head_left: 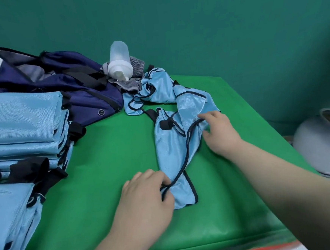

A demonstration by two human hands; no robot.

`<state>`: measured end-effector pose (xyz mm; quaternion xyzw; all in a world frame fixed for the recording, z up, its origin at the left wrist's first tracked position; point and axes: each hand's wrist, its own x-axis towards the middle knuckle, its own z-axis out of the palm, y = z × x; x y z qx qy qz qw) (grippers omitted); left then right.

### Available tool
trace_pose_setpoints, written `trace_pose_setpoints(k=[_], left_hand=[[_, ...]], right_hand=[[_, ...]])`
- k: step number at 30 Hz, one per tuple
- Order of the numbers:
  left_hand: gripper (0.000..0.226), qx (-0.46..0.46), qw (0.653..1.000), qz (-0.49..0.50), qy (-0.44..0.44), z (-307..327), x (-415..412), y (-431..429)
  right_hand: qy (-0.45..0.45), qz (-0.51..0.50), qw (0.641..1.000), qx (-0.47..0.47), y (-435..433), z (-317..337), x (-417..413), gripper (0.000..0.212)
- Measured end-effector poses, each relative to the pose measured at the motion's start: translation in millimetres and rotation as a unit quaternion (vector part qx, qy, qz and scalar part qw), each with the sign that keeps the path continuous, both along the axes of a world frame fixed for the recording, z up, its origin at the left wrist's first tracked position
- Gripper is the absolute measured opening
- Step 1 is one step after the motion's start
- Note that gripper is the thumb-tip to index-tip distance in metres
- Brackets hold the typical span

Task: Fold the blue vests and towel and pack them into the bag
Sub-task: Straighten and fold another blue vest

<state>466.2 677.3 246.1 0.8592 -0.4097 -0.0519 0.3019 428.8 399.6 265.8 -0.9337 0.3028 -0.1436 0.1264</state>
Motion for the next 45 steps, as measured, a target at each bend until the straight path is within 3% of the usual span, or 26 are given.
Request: trace_pose_setpoints(k=[3, 11, 15, 19, 23, 34, 45], left_hand=[[0.009, -0.044, 0.998, 0.031, 0.036, 5.4, 14.4, 5.2], [0.030, -0.142, 0.978, 0.131, 0.080, 23.8, 37.7, 19.7], [0.035, -0.180, 0.965, 0.167, 0.095, 37.4, 38.7, 29.8], [0.038, -0.212, 0.952, 0.202, 0.087, 59.5, 41.0, 42.2], [0.044, -0.259, 0.944, 0.186, 0.084, 90.9, 33.3, 54.3], [0.026, -0.189, 0.971, 0.143, -0.011, 224.9, -1.5, 102.0], [0.022, -0.186, 0.969, 0.113, -0.119, 327.9, -29.4, 132.9]], right_hand=[[0.031, 0.000, 0.999, -0.042, -17.2, -0.6, 18.2, 0.059], [0.098, 0.005, 0.989, -0.106, -27.3, -1.1, 36.6, 0.021], [0.044, 0.006, 0.997, -0.062, -9.7, 10.6, 21.7, 0.007], [-0.044, -0.012, 0.999, 0.009, 7.0, 31.1, -5.0, 0.008], [-0.069, -0.006, 0.997, 0.019, 19.8, 59.1, -32.7, 0.005], [-0.094, 0.033, 0.995, -0.026, 75.2, 180.1, -113.9, 0.015], [-0.222, 0.076, 0.971, -0.037, 131.0, 282.3, -165.7, 0.015]])
